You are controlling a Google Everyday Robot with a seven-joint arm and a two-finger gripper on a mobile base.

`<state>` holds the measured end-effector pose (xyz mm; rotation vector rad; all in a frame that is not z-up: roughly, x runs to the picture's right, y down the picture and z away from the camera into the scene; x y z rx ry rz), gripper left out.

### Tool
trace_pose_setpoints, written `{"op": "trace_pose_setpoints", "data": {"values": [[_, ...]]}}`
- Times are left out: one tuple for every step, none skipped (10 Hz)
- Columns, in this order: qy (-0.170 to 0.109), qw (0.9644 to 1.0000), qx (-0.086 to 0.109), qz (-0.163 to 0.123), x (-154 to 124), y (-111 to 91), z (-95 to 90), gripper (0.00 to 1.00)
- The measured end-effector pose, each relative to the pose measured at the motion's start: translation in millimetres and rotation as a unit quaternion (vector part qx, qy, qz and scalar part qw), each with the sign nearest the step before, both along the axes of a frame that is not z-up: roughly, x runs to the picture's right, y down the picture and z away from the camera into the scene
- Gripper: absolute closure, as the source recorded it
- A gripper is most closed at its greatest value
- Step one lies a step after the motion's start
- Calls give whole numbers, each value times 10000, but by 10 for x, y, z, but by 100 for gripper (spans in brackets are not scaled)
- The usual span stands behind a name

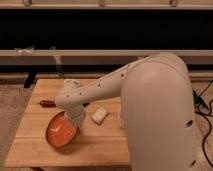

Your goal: Drag the ceramic bowl in a circle

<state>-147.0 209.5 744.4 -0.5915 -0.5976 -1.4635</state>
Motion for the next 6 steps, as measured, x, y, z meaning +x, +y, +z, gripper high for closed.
{"op": "trace_pose_setpoints", "data": {"values": [[-245, 9993, -90, -277, -85, 139, -106, 100], [-409, 9980, -148, -462, -157, 223, -170, 100], [-576, 9960, -206, -654, -235, 297, -219, 100], [-668, 9944, -239, -777, -301, 351, -238, 98], [-681, 9941, -238, -806, -357, 377, -233, 91], [-677, 9943, -223, -793, -424, 390, -226, 80]]}}
